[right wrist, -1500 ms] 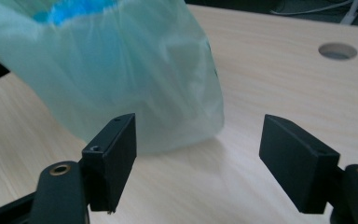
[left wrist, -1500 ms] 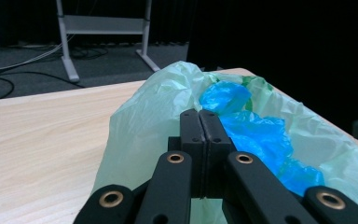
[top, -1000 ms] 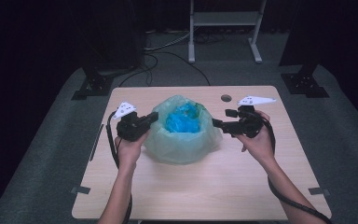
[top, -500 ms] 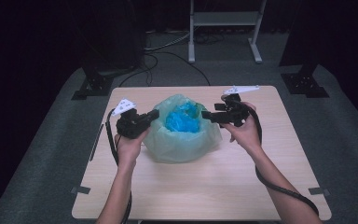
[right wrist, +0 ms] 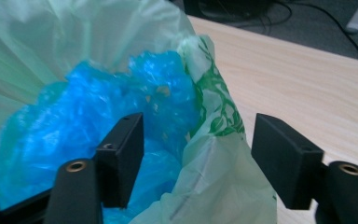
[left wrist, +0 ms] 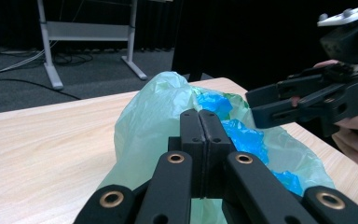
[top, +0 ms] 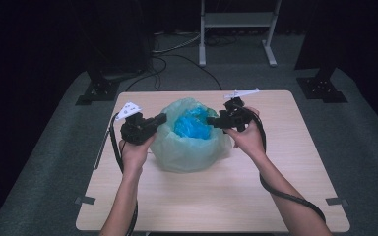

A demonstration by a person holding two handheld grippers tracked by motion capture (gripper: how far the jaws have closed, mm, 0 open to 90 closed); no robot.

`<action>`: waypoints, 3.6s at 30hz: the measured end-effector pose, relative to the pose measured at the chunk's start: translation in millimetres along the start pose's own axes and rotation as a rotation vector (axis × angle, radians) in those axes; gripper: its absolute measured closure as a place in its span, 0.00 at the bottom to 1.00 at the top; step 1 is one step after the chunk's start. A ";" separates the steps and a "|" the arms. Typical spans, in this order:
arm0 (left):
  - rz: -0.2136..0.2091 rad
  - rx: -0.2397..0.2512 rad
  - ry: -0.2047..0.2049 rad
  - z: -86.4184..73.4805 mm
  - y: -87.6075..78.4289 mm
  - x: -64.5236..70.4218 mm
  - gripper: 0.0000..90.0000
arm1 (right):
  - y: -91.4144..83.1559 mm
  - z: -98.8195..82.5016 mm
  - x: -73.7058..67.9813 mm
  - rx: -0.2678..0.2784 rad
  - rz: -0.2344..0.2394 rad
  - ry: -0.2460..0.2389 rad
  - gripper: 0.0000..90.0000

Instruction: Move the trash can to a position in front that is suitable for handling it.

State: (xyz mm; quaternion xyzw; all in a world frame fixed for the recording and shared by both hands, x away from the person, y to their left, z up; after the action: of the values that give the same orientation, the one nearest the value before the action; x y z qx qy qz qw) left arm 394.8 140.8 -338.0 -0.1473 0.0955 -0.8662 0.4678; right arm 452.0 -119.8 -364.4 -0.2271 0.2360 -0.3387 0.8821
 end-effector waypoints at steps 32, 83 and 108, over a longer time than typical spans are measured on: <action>-0.029 0.051 -0.054 3.6 -3.2 -3.3 1.00 | -4.8 8.0 -12.7 0.062 -0.191 -0.003 1.00; -0.119 -0.051 0.048 -13.2 44.1 54.1 1.00 | 8.5 30.7 -43.5 0.079 0.441 0.265 0.86; -0.140 -0.042 0.018 -11.3 30.0 51.0 0.74 | 13.0 33.3 -39.0 0.057 0.323 0.253 1.00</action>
State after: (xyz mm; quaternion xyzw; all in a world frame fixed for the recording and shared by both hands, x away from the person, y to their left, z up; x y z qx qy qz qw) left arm 387.9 82.0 -349.2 -0.1558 0.1072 -0.8959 0.4020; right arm 451.7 -75.6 -335.3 -0.1170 0.3686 -0.2254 0.8942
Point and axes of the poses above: each handheld gripper's, and its own axes: y roughly forward along the jaws, z roughly out of its top, x roughly to its right, the point moved 4 cm from there along y, roughly forward along the jaws, and after that the axes turned 7 degrees about z, right-handed, at the moved point
